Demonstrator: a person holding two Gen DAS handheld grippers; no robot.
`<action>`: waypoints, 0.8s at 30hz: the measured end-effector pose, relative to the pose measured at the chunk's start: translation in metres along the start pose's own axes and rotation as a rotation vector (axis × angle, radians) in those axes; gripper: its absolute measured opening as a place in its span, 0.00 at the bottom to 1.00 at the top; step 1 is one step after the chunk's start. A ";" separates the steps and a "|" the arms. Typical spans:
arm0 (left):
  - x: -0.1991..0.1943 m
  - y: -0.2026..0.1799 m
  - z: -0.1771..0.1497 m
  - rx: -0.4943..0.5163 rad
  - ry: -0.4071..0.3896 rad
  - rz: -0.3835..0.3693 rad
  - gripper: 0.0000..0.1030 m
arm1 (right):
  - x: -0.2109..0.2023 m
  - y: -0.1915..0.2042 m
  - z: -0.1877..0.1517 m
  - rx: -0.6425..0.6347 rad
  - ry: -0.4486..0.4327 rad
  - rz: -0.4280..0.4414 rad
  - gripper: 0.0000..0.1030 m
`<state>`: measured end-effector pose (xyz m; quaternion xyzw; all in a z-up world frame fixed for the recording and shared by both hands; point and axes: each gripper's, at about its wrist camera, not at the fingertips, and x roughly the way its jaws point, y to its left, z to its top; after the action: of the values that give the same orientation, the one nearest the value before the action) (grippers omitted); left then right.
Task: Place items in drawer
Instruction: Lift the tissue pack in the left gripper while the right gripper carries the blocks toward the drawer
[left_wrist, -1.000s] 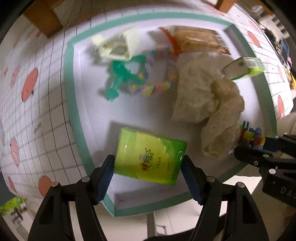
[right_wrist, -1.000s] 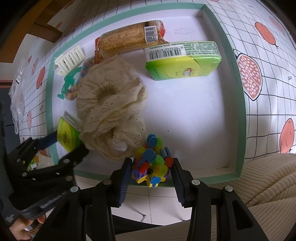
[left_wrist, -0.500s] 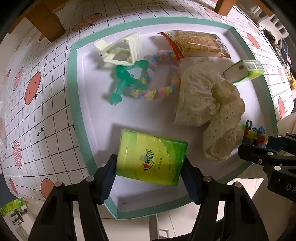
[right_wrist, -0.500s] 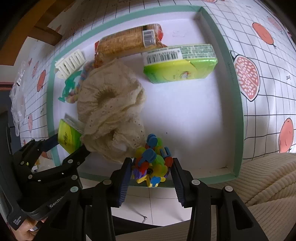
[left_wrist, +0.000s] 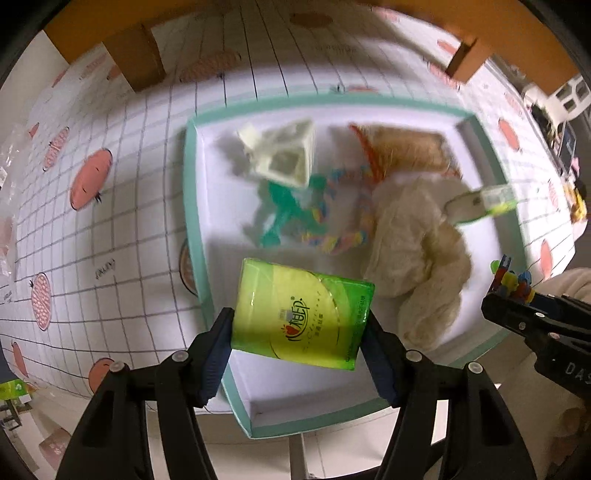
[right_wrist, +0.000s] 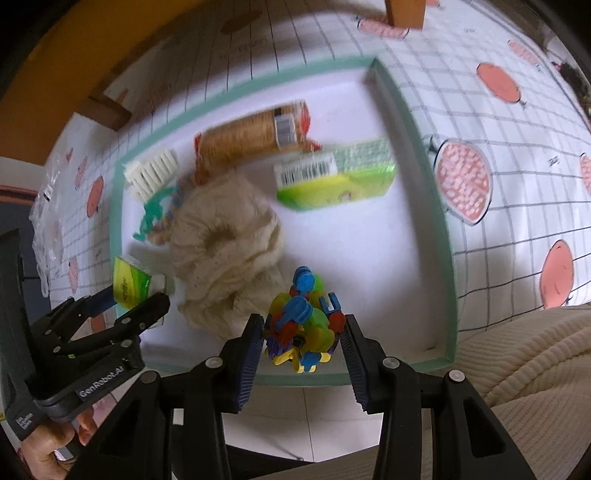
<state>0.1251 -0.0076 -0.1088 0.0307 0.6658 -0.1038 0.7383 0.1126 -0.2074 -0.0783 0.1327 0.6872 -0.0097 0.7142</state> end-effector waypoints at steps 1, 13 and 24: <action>-0.007 0.003 0.003 -0.004 -0.016 -0.006 0.65 | -0.004 0.001 0.000 0.000 -0.018 0.000 0.44; -0.113 0.001 0.032 -0.039 -0.289 -0.076 0.65 | -0.086 0.026 0.008 -0.108 -0.301 -0.061 0.44; -0.252 -0.015 0.051 -0.017 -0.660 -0.134 0.65 | -0.220 0.075 0.026 -0.203 -0.630 -0.005 0.44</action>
<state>0.1493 -0.0032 0.1478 -0.0546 0.3922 -0.1508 0.9058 0.1402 -0.1771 0.1515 0.0495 0.4304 0.0164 0.9011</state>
